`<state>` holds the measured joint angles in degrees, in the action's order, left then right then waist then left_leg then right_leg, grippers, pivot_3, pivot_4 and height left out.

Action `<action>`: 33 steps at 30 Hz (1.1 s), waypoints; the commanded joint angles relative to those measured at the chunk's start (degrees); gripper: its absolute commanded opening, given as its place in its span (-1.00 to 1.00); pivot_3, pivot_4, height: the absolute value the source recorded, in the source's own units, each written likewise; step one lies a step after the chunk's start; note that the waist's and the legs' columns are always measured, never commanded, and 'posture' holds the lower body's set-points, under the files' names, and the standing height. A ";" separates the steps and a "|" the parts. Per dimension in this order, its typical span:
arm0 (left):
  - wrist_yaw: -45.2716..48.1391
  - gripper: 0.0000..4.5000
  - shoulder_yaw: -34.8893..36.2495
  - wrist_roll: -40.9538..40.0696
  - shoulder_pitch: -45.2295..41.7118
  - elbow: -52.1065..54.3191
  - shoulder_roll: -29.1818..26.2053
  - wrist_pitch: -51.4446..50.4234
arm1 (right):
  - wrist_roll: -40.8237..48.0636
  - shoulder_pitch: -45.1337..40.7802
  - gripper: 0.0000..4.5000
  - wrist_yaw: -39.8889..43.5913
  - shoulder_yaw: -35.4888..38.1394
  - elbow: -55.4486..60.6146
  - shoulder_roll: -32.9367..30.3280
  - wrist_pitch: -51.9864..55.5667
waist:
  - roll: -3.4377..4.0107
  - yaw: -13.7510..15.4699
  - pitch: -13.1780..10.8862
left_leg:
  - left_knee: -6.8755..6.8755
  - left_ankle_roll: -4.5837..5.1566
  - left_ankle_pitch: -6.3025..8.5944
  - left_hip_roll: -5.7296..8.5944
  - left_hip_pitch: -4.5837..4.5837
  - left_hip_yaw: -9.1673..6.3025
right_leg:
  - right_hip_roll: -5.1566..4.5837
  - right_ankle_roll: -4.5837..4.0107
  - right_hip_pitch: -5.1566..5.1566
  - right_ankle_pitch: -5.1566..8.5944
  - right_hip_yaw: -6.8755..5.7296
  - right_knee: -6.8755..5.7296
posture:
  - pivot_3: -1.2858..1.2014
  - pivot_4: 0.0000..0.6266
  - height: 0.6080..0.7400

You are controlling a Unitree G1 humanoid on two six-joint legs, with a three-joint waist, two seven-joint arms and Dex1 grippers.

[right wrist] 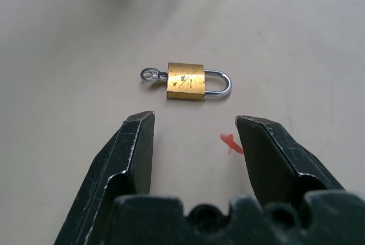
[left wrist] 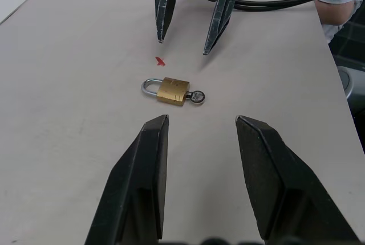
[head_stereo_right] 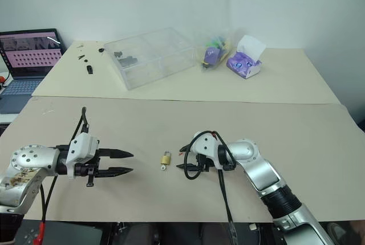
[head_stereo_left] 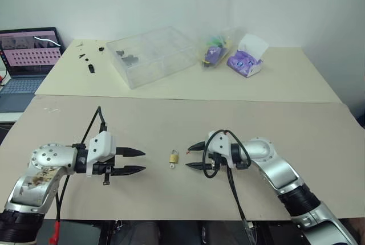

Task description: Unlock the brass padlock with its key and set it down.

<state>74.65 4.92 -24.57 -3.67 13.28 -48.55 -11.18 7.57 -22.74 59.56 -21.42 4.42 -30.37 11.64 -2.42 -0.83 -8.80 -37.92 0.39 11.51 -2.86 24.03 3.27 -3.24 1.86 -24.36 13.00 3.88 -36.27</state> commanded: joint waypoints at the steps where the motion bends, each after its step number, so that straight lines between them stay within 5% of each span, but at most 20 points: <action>1: -0.98 -0.14 0.06 -0.40 -0.02 1.58 0.26 0.49 | 0.91 -1.93 0.56 0.65 2.22 -1.49 0.22 -1.36 | 0.00 0.00 0.00 | 0.00 0.00 0.00 0.00 0.00 0.00 | 0.00 0.02 0.00 0.01 0.00 0.00 | 0.03 -0.52 1.00; 4: -1.10 -0.14 -0.19 -0.17 0.10 1.21 0.29 0.85 | 1.14 -2.44 0.97 1.41 2.45 -2.13 0.12 -2.11 | 0.00 0.00 0.00 | 0.00 0.00 0.00 0.00 0.00 0.01 | 0.00 0.02 0.00 0.01 0.00 0.00 | 0.03 -0.52 1.00; 10: -1.40 -0.14 -1.21 0.71 -0.39 -0.26 0.64 1.85 | -0.63 -2.80 0.97 1.52 1.52 -3.94 0.85 -5.21 | 0.00 0.00 0.00 | 0.00 0.00 0.00 0.00 0.00 0.01 | 0.00 0.02 0.00 0.01 0.00 0.00 | 0.03 -0.52 1.00; 23: -2.73 -0.14 -2.45 0.01 -0.95 2.35 0.77 -0.14 | -6.30 -7.06 0.97 -3.81 -2.15 -12.19 12.53 -10.68 | 0.02 -0.16 -0.01 | 0.01 0.00 0.00 0.00 0.00 0.01 | 0.02 0.00 -0.02 0.00 0.01 -0.05 | 0.03 -0.52 1.00; 33: -2.72 -0.14 -2.49 0.18 -1.30 1.98 0.72 -0.34 | -6.64 -6.74 0.97 -3.54 -1.92 -13.08 12.46 -11.47 | 0.03 -0.14 -0.02 | 0.01 0.00 0.00 0.00 0.01 0.01 | 0.01 -0.03 -0.04 0.00 0.00 -0.07 | 0.03 -0.52 1.00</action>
<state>71.99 2.06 -23.86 -4.38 14.05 -47.38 -11.77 0.70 -29.04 55.27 -24.17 -9.78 -17.18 1.66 -2.39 -0.97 -8.82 -37.91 0.39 11.51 -2.86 24.04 3.28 -3.23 1.83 -24.39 13.00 3.88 -36.34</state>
